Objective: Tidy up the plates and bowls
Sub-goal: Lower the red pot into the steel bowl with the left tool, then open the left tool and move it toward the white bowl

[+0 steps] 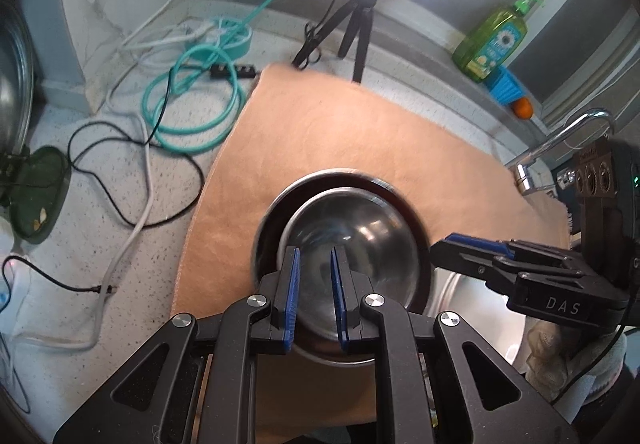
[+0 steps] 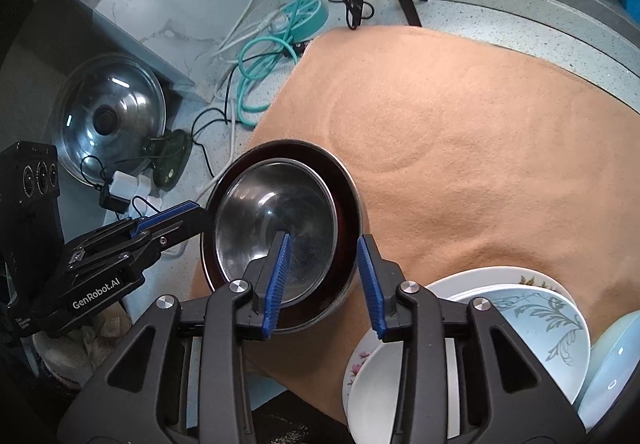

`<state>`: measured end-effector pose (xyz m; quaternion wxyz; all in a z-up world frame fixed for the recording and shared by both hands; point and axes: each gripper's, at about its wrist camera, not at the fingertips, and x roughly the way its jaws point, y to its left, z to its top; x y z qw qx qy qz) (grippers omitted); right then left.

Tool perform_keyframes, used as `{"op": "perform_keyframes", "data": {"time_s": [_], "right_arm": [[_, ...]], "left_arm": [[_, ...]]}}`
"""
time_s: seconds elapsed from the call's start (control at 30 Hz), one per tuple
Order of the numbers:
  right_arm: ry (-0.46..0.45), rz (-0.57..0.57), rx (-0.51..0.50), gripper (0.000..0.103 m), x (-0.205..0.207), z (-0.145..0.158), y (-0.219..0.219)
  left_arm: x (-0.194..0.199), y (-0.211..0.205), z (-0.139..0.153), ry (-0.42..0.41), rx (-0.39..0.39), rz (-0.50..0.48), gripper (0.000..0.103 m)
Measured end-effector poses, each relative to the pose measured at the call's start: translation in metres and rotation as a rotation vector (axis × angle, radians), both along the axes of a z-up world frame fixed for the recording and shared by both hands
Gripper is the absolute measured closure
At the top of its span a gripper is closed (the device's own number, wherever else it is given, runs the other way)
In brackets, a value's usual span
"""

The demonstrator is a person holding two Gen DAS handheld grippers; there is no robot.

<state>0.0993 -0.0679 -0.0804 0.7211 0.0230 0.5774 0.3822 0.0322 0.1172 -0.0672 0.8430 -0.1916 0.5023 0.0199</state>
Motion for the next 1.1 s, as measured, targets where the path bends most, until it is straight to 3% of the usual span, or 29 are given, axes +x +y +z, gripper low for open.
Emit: {"op": "perform_keyframes", "data": {"time_s": [0.43, 0.77, 1.1], "right_arm": [[-0.143, -0.175, 0.026, 0.067, -0.009, 0.033, -0.096], [-0.147, -0.402, -0.019, 0.067, -0.004, 0.026, -0.204], [-0.097, -0.595, -0.106, 0.067, -0.002, -0.005, -0.294]], "left_arm": [[0.016, -0.072, 0.026, -0.12, -0.044, -0.136, 0.089], [0.045, -0.166, 0.012, -0.091, -0.094, -0.347, 0.089], [0.065, -0.241, -0.011, -0.036, -0.111, -0.507, 0.089]]}}
